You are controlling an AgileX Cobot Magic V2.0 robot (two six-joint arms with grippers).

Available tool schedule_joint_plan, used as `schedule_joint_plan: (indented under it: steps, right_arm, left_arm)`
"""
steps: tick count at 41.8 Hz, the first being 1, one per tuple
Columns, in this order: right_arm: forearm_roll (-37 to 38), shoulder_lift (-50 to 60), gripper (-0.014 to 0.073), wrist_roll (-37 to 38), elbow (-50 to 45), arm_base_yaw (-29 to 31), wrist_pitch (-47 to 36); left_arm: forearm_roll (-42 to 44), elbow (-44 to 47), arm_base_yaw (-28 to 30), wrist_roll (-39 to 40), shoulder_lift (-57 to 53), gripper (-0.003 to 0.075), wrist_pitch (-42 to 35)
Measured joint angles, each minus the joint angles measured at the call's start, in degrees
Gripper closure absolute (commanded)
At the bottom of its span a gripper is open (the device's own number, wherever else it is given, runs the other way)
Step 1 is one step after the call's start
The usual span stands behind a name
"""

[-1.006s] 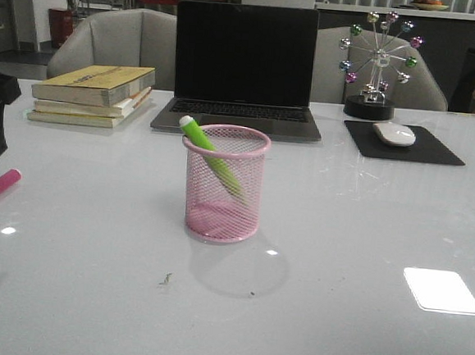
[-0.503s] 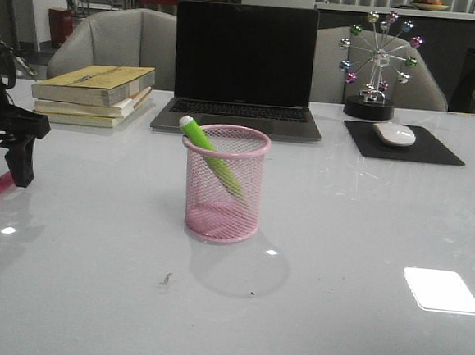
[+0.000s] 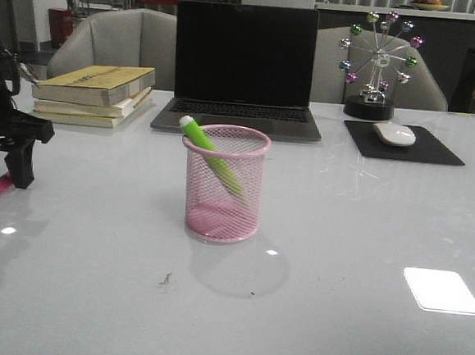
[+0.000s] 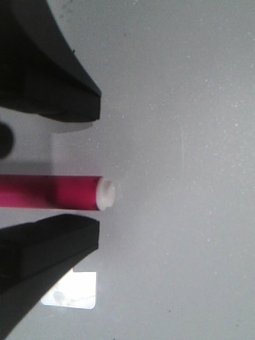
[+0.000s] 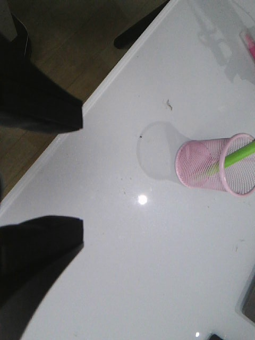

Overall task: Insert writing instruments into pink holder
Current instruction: 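Lower the left gripper onto the pink marker and grasp it, then lift the pink marker and lower it into the pink holder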

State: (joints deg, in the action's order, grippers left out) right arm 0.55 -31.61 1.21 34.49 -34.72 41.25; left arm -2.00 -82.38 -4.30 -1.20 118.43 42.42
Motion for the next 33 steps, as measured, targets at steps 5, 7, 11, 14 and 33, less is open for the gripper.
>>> schedule_joint_plan:
  steps: [5,7,11,14,33]
  right_arm:
    - [0.0,0.0,0.0126,0.0,0.0,0.0,0.0]
    - [0.0,0.0,0.0126,0.0,0.0,0.0,0.0]
    - [0.0,0.0,0.0126,0.0,0.0,0.0,0.0]
    - [0.0,0.0,0.0126,0.0,0.0,0.0,0.0]
    - [0.0,0.0,0.0126,0.0,0.0,0.0,0.0]
  left_arm:
    - [0.0,0.0,0.0,0.0,0.0,0.0376,0.3]
    - [0.0,0.0,0.0,0.0,0.0,0.0390,0.6]
    - [0.0,0.0,0.0,0.0,0.0,0.0426,1.2]
    - [0.0,0.0,0.0,0.0,0.0,0.0459,1.5]
    - [-0.1,-0.1,0.0,0.0,0.0,0.0630,1.7]
